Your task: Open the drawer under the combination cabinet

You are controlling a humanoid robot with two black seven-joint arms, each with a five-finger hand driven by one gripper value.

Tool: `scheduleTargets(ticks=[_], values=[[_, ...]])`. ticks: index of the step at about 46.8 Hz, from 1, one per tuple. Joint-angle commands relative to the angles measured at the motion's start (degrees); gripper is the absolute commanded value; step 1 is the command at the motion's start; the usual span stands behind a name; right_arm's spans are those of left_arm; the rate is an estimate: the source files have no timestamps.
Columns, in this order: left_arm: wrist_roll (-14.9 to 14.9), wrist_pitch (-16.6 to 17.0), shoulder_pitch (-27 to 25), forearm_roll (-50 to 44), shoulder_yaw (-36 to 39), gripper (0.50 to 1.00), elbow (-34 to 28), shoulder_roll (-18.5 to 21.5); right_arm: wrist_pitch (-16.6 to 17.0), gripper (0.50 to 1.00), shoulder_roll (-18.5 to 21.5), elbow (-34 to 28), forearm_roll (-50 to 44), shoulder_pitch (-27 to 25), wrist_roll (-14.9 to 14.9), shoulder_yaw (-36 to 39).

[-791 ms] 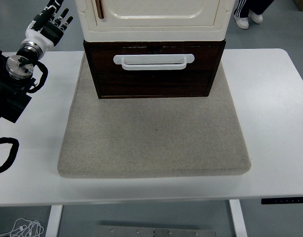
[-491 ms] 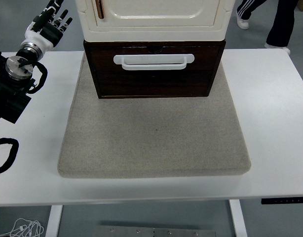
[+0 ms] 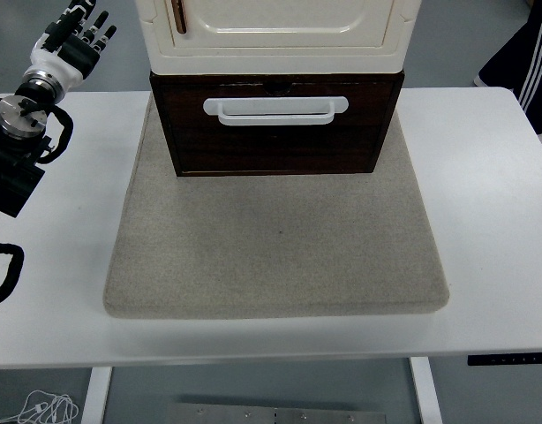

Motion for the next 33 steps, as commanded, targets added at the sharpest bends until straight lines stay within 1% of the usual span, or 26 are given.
scheduleTargets(ticks=[1, 5, 8, 16, 20, 24, 30, 33], values=[[0.0, -0.1, -0.3, 0.2, 0.2, 1.000, -0.2, 0.3, 0.1, 0.926, 0.0, 0.0, 0.0, 0.0, 0.0, 0.0], [0.0, -0.2, -1.1, 0.4, 0.2, 1.000, -0.2, 1.3, 0.0, 0.926, 0.0, -0.1, 0.0, 0.0, 0.0, 0.0], [0.0, -0.2, -2.7, 0.6, 0.3, 1.000, 0.0, 2.3, 0.1, 0.926, 0.0, 0.0, 0.0, 0.0, 0.0, 0.0], [0.0, -0.9, -6.0, 0.7, 0.7, 1.000, -0.5, 6.1, 0.1, 0.928, 0.0, -0.1, 0.0, 0.0, 0.0, 0.0], [0.0, -1.8, -8.9, 1.5, 1.1, 1.000, -0.6, 8.2, 0.1, 0.928, 0.0, 0.0, 0.0, 0.0, 0.0, 0.0], [0.0, -1.8, -12.3, 2.9, 2.5, 1.000, -0.6, 9.9, 0.1, 0.926, 0.0, 0.0, 0.0, 0.0, 0.0, 0.0], [-0.1, -1.7, -17.7, 3.9, 3.1, 1.000, -0.7, 10.9, 0.0, 0.926, 0.0, 0.0, 0.0, 0.0, 0.0, 0.0], [-0.1, -1.6, -20.1, 3.9, 3.1, 1.000, -1.7, 11.9, 0.0, 0.926, 0.0, 0.0, 0.0, 0.0, 0.0, 0.0]])
